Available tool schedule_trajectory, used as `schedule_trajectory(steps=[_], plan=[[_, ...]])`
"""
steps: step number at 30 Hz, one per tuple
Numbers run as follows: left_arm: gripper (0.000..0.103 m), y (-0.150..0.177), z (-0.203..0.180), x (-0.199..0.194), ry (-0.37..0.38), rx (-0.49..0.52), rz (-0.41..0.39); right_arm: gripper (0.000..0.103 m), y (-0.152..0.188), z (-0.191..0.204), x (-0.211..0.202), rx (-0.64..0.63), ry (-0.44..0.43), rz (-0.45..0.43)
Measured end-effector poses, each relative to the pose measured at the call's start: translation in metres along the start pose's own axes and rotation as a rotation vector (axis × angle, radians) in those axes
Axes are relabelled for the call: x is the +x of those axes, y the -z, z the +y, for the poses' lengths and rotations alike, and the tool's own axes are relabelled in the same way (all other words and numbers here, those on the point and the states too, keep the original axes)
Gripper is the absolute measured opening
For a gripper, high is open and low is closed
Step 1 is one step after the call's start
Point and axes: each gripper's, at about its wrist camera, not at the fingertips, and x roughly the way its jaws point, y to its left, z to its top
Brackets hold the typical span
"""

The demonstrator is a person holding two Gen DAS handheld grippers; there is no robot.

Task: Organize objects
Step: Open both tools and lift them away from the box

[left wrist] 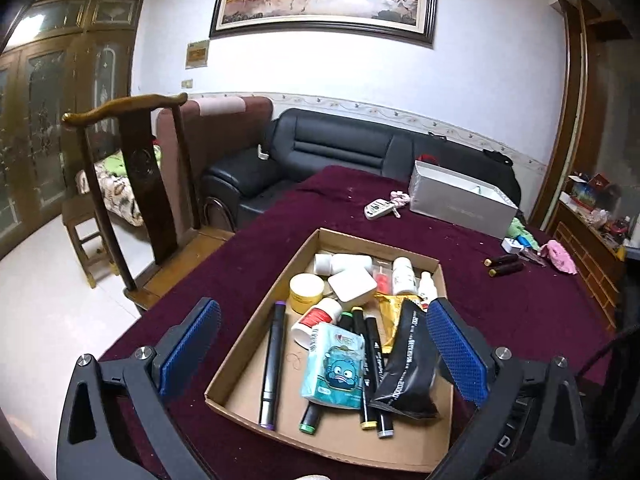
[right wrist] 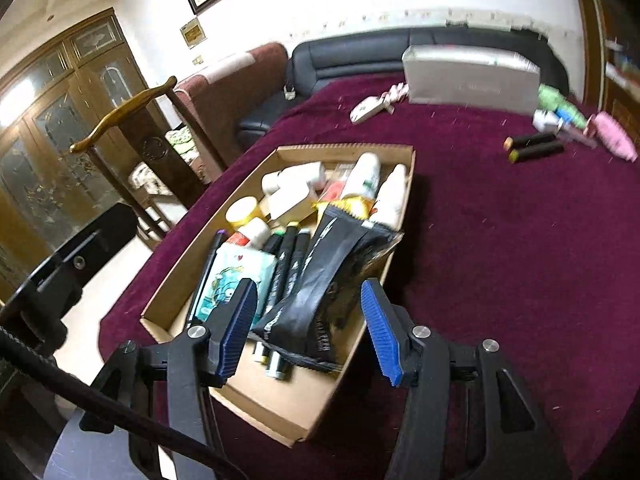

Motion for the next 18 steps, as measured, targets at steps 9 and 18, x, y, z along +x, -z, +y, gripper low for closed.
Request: schedule_trajectory(steps=[9, 18], plan=[[0.101, -0.001, 0.001, -0.009, -0.171, 0.017, -0.070, 0.054, 0.006, 0.016, -0.005, -0.112, 0.056, -0.028], [0.101, 0.000, 0.013, -0.008, -0.202, -0.012, -0.072, 0.059, 0.013, 0.027, -0.002, -0.166, 0.077, -0.022]])
